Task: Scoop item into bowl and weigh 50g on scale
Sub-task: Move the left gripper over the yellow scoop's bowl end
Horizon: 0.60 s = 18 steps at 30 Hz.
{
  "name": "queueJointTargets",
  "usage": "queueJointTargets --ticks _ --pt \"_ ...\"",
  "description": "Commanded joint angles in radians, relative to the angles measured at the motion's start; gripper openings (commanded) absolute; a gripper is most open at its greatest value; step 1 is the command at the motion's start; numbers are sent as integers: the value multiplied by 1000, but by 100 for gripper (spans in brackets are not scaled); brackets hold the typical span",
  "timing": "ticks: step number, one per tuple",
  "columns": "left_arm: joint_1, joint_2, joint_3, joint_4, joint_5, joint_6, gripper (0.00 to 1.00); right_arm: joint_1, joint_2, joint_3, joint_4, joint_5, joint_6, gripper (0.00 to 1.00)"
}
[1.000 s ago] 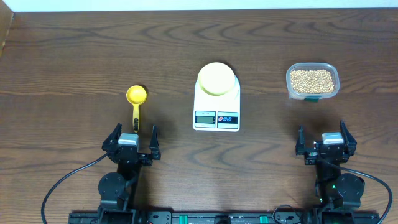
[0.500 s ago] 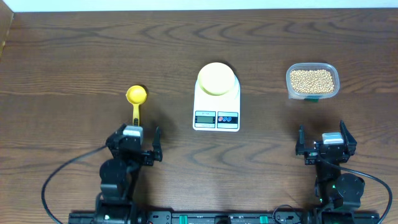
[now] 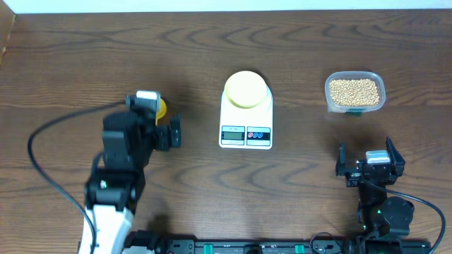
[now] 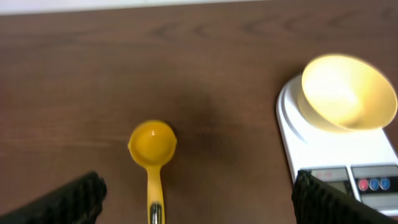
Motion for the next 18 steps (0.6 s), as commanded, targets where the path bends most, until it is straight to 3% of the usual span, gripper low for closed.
queueJointTargets --ticks 1,5,9,18 --pt "15 155 227 -126 42 12 98 2 -8 -1 -4 2 -8 99" --pt "93 326 454 -298 194 9 97 2 -8 -1 -4 2 -8 99" --pt "195 452 568 -394 312 13 98 2 -8 -2 -4 2 -8 99" --pt "353 552 576 -378 325 13 98 2 -8 -1 -4 2 -8 99"
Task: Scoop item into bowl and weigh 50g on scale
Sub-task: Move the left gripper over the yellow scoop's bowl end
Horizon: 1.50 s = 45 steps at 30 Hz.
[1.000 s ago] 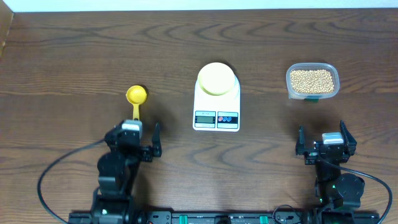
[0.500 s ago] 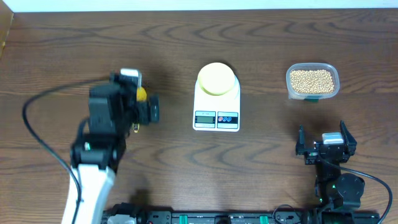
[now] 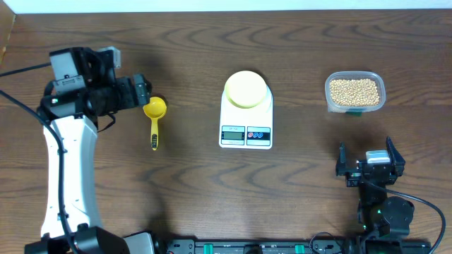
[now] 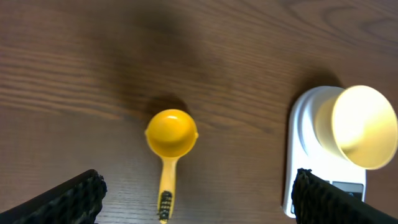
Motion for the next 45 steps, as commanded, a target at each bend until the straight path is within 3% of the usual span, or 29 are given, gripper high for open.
queueJointTargets --ticks 1,15,29,36,39,45 --pt "37 14 16 18 36 13 97 2 -8 -2 -4 1 -9 99" --pt "39 274 16 89 23 248 99 2 -8 -1 -4 1 -9 99" --pt "37 473 14 159 -26 249 91 2 -8 -2 -4 1 -9 99" --pt "37 535 14 197 -25 249 84 2 -8 -2 -4 1 -9 99" --pt "35 555 14 216 -25 249 75 2 -8 -2 -4 1 -9 99" --pt "30 566 8 235 -11 226 74 2 -8 -2 -4 1 -9 99"
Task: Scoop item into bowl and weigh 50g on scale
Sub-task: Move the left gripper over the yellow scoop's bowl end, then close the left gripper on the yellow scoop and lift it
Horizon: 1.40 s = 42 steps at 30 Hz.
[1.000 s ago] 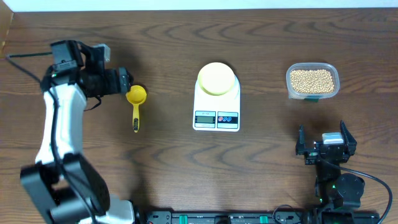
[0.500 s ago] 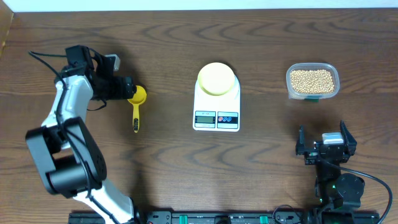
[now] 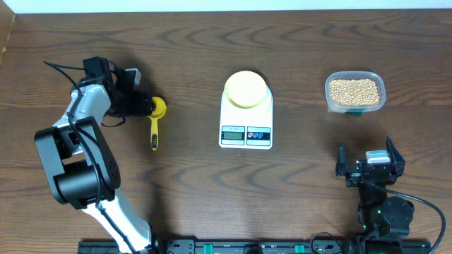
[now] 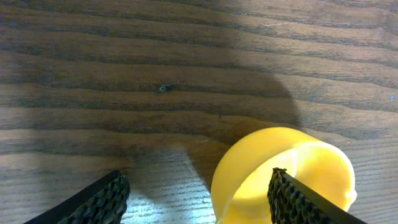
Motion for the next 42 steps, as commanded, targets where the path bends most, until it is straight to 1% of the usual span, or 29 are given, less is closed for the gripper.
queueJointTargets --ticks 1,3,5,7,8,10,18,24,26,28,36,42 --pt "-9 14 3 19 6 -9 74 2 -8 -2 -4 2 -8 99" --pt "-10 14 2 24 6 -9 73 2 -8 -2 -4 2 -8 99" --pt "-10 14 1 25 6 -9 67 2 -8 -2 -4 2 -8 99" --pt "-10 14 1 25 6 -9 56 2 -8 -1 -4 2 -8 99" --pt "-10 14 1 24 6 -16 53 2 -8 -1 -4 2 -8 99" --pt "-10 14 1 25 7 -32 52 2 -8 -1 -4 2 -8 99" --pt "-16 14 -35 67 19 -31 51 2 -8 -2 -4 2 -8 99" --pt "-29 14 -36 79 32 -35 41 2 -8 -1 -4 2 -8 99" --pt "-29 14 -36 80 32 -35 34 2 -8 -1 -4 2 -8 99" --pt "-29 14 -37 81 32 -38 28 2 -8 -2 -4 2 -8 99" --pt "-29 14 -39 80 32 -47 23 2 -8 -2 -4 2 -8 99" --pt "-29 14 -41 64 32 -47 23 2 -8 -2 -4 2 -8 99"
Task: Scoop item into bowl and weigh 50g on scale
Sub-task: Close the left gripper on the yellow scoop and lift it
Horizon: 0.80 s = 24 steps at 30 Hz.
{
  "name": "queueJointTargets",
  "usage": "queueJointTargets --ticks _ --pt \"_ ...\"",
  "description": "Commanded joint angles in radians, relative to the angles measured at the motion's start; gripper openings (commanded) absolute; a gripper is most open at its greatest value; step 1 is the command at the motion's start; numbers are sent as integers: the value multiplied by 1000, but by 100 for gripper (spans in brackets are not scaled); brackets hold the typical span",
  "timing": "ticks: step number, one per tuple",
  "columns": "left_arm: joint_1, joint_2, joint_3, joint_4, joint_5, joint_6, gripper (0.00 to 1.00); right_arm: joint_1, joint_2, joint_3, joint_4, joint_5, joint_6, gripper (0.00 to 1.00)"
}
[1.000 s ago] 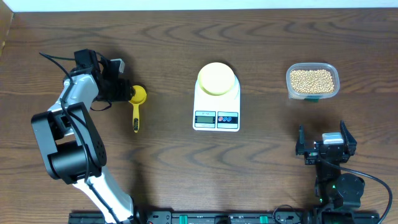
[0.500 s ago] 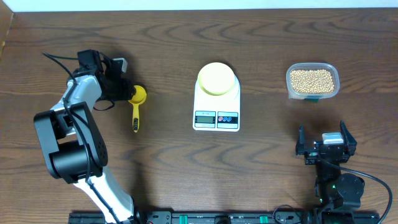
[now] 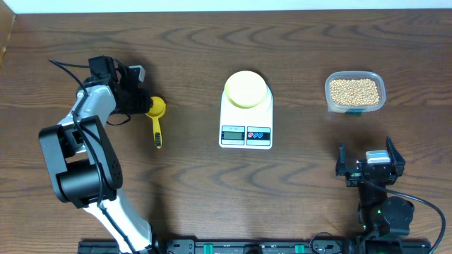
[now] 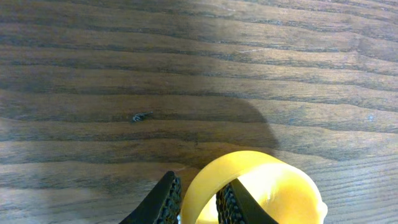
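A yellow scoop (image 3: 157,110) lies on the table left of the scale, its handle pointing toward the front. My left gripper (image 4: 198,202) is shut on the rim of the scoop's cup (image 4: 261,186), one finger (image 4: 233,200) inside the cup and the other outside the wall. In the overhead view the left gripper (image 3: 143,106) reaches the cup from the left. A pale yellow bowl (image 3: 246,89) sits on the white scale (image 3: 246,134). A clear tub of beans (image 3: 354,92) stands at the far right. My right gripper (image 3: 366,164) rests open near the front right.
The left arm's cable and links (image 3: 78,134) run down the left side of the table. The table's back edge (image 3: 226,10) lies beyond the scale.
The left jaws, which stood wide either side of the scoop's cup, have shut on its rim. The scoop's handle has swung slightly to the right. The right arm has not moved.
The left gripper was open over the scoop's handle end. Then it was open left of the scoop, higher up. Then it was low at the cup with jaws wide, and now it pinches the cup's rim. Scale, bowl, beans and right arm stayed put.
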Motion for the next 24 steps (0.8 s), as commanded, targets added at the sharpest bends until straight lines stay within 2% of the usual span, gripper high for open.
queueJointTargets --ticks 1,12,13,14,16,21,24 --pt "0 13 -20 -21 9 -10 23 2 -8 -2 -4 1 -8 99" --pt "0 13 -26 -39 -18 -55 23 2 -8 -1 -4 1 -8 99" --pt "0 13 -26 -39 -18 -55 19 2 -8 -2 -4 1 -8 99" --pt "0 13 -26 -39 -18 -55 8 2 -8 -1 -4 1 -8 99" --pt "0 13 -26 -39 -17 -55 8 2 -8 -1 -4 1 -8 99" --pt "1 -83 -21 -32 -16 -156 7 2 -8 -2 -4 1 -8 99" --pt "1 -181 -18 -15 -16 -271 8 2 -8 -2 -4 1 -8 99"
